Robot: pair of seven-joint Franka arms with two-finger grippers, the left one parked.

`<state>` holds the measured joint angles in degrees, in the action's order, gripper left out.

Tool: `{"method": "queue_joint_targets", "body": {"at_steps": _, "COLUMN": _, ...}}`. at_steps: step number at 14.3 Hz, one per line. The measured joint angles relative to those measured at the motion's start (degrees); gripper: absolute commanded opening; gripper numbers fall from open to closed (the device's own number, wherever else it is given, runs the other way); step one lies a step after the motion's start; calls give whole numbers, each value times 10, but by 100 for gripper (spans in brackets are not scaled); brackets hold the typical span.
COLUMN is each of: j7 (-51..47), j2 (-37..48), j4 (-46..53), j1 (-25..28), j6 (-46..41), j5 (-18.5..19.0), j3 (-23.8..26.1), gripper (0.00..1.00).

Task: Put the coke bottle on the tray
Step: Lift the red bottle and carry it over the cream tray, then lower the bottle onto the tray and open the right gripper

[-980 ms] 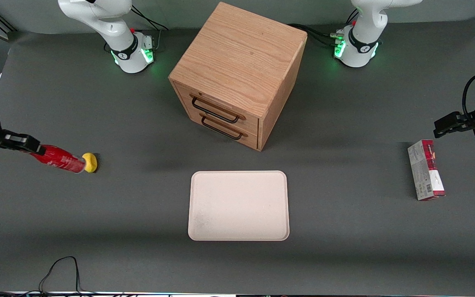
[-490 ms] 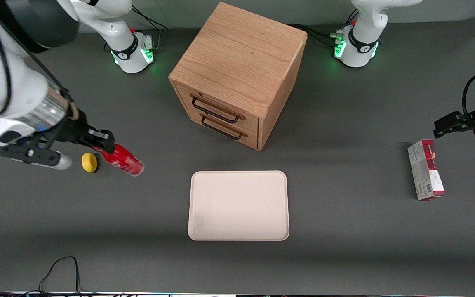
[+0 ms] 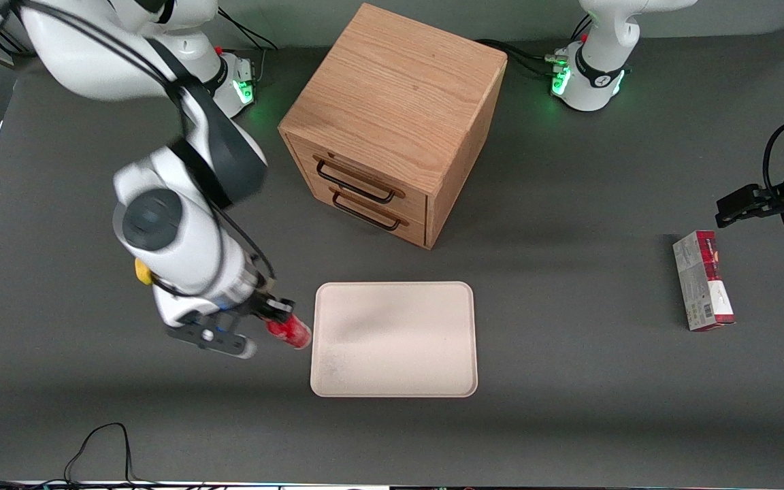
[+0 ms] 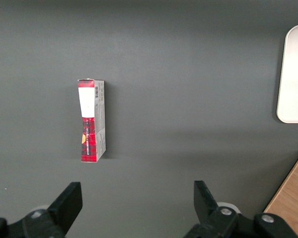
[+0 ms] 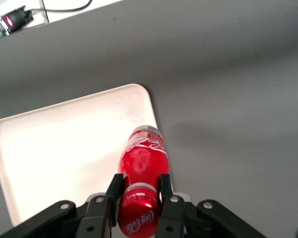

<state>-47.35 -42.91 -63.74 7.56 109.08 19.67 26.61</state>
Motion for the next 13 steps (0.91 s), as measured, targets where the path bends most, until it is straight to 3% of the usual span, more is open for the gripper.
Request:
{"method": "queue_joint_targets", "body": {"at_steps": 8, "j7": 0, "j2": -72, "j4": 3, "j1": 8, "j6": 113, "j5": 34, "j3": 1, "gripper": 0}}
{"method": "queue_joint_targets", "body": {"at_steps": 9, "j7": 0, "j2": -74, "j4": 2, "j1": 8, "j6": 116, "j5": 35, "j3": 1, "gripper": 6}}
{"method": "queue_joint_targets", "body": {"at_steps": 12, "j7": 0, "j2": -82, "j4": -1, "j1": 10, "j6": 131, "j5": 36, "j3": 1, "gripper": 49}}
{"method": "queue_joint_targets", "body": {"at_steps": 13, "j7": 0, "j2": -85, "j4": -1, "j1": 11, "j6": 134, "j5": 37, "j3": 1, "gripper": 69}}
